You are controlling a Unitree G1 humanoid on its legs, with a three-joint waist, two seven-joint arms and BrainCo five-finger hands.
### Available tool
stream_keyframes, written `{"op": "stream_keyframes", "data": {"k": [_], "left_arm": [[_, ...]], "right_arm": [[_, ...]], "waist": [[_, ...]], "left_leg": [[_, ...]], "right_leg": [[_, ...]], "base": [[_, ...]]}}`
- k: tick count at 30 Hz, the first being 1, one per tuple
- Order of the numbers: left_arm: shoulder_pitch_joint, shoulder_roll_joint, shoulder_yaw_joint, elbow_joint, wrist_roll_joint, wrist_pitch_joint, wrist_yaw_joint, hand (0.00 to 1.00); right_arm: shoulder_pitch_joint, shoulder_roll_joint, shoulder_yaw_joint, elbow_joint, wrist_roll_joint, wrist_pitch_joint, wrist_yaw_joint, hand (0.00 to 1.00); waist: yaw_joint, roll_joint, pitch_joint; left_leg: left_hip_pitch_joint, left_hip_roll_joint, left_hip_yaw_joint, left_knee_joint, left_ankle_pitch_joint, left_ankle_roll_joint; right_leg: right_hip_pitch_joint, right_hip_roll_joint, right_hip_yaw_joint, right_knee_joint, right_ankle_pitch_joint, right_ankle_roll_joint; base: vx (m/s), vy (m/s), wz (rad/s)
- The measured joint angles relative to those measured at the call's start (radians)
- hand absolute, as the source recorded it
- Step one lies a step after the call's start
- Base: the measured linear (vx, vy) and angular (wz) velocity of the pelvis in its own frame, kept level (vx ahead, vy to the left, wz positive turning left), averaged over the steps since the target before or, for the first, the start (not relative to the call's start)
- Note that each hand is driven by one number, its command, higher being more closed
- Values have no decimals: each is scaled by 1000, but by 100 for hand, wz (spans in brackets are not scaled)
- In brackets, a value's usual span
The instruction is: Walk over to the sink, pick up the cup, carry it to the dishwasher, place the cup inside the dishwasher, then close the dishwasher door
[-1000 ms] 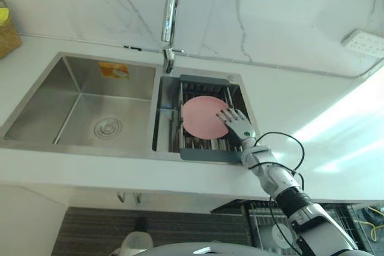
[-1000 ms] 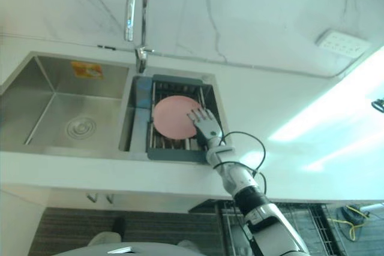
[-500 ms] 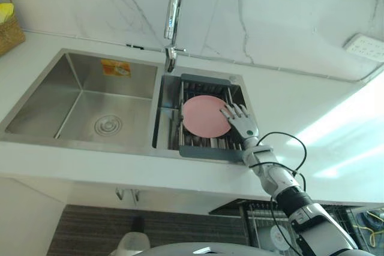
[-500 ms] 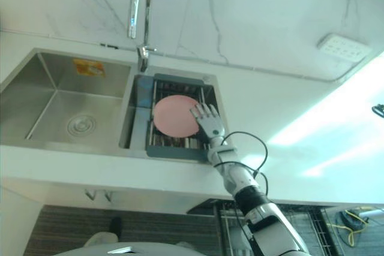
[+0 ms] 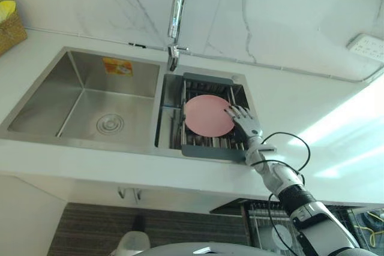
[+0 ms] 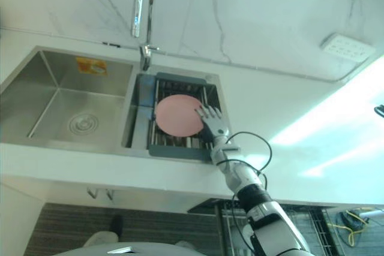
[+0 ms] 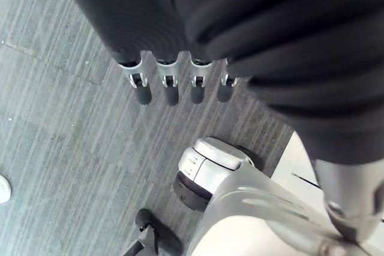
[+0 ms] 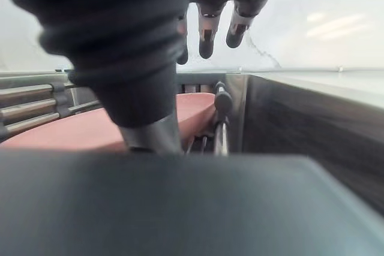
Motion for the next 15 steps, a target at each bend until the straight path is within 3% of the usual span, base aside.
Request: {"op": "stream_keyframes", "data": {"k": [8,9,15], "left_arm": [[-1,0,2,-2,1,-6,-10,0],[-1,0,2,-2,2,-6,-10,0],[-1,-5,2,-1,2,-6,-10,0]], "right_arm": [[-9,-27,2,-6,31,-64,12,0],[-9,-28,2,-5,31,-66,12,100],[-9,-35,3,-7,35,-91,17,100]], "waist": [[0,0,22],[0,0,22],[-1,2,23]], "left_leg": [[2,0,0,0,-1,1],[2,0,0,0,-1,1],[2,0,0,0,-1,1]], "right_leg": [[3,0,-2,0,-1,-1],[3,0,-1,0,-1,-1],[1,0,-2,0,-1,-1]], "base": [[0,0,0],[0,0,0],[0,0,0]]}}
